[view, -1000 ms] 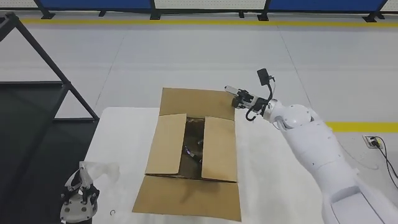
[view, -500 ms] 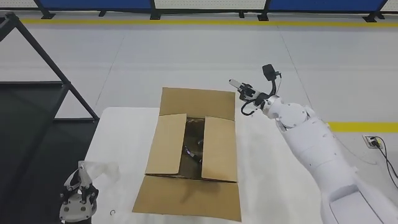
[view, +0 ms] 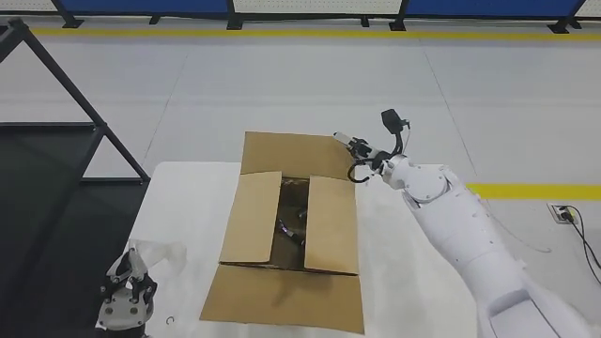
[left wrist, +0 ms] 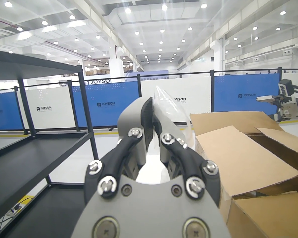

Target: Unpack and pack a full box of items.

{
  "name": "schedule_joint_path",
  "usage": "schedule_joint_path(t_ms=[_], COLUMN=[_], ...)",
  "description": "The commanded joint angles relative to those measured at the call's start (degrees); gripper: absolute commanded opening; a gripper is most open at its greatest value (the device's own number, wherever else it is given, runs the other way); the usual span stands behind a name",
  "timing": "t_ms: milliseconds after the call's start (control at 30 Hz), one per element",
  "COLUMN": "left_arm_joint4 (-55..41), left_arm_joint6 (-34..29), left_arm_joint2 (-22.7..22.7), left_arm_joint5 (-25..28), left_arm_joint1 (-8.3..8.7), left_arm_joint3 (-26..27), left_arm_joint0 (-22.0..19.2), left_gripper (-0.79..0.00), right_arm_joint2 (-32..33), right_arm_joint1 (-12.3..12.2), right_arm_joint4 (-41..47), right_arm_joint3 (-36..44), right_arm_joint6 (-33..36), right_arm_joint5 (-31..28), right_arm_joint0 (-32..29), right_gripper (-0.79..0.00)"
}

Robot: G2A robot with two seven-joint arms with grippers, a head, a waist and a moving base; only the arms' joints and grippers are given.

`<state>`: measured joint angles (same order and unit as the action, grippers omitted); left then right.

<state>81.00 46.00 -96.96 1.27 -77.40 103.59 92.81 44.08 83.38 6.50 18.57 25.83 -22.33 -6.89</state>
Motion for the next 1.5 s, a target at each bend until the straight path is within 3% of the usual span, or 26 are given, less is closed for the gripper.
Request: schedule_joint_path(t_ms=[0,300,700,867,1167,1467], left_arm_joint4=[-0.13,-0.86,-0.47,-0.17,0.08,-0.26], left_arm_joint6=[0.07,0.54,0.67,0.56,0.43,0.51], left_arm_joint2=[-0.23,-0.87,-0.25,0.23,0.72,0.66], left_arm_joint5=[-0.13,-0.47,0.02,0.20,0.39,0.53], left_arm_joint1=[0.01,-0.01,-0.02,-0.02,-0.01,0.01], left_arm_joint3=[0.16,-0.37,-0.39,-0.56,-0.89,-1.05], left_arm_joint0=[0.21,1.16,0.69,0.26,-0.19,-0.23], left_gripper=[-0.785,-0.785,-0.785,-0.785,-0.785,-0.785], right_arm_joint2=[0.23,4.95,9.75,9.21,13.26,11.66], right_arm_joint1=[0.27,-0.08,-3.20,-4.60,-7.12,-10.57], right_arm_joint4=[0.78,9.70,15.24,12.11,14.79,11.68], right_arm_joint3=[0.18,-1.41,2.47,8.39,17.38,33.31], right_arm_joint6=[1.54,11.65,34.14,37.84,35.03,42.16], right_arm_joint5=[-0.51,-10.47,-20.75,-18.28,-21.09,-13.96], right_arm_joint0=[-0.67,-1.07,-1.52,-3.21,-7.78,-13.05], right_gripper=[0.000,0.000,0.000,0.000,0.000,0.000])
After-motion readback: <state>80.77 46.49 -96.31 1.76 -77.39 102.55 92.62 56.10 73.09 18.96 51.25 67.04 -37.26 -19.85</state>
